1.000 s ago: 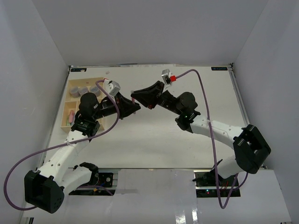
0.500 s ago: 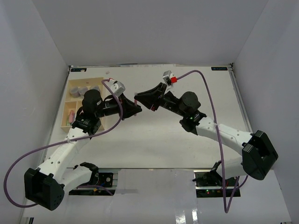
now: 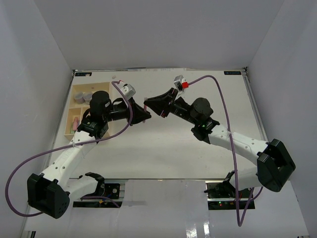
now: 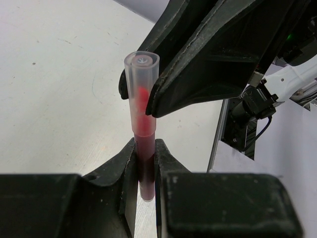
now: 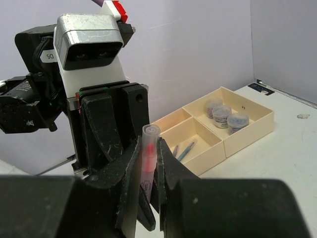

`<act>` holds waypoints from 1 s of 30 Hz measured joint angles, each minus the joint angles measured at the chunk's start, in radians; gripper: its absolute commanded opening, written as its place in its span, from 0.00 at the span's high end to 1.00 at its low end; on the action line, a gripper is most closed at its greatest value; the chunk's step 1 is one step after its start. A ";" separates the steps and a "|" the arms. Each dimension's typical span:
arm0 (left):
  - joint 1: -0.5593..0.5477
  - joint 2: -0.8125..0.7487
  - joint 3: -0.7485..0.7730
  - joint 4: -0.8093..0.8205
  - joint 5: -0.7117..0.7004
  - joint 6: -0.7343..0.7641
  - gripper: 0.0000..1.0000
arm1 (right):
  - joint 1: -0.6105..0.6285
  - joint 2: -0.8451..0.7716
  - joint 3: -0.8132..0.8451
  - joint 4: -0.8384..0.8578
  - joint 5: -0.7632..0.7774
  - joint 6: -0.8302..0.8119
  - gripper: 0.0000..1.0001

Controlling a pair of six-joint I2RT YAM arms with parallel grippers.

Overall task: Sort the stationery into containers
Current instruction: Close the pen cap on the pen.

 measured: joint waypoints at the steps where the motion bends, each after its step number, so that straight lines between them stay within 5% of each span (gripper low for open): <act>1: 0.000 0.000 0.003 -0.005 0.000 0.004 1.00 | 0.000 0.001 0.001 -0.002 -0.001 0.000 0.92; 30: 0.001 0.060 0.085 -0.134 -0.024 0.082 1.00 | -0.010 0.027 0.046 -0.106 -0.010 -0.060 0.92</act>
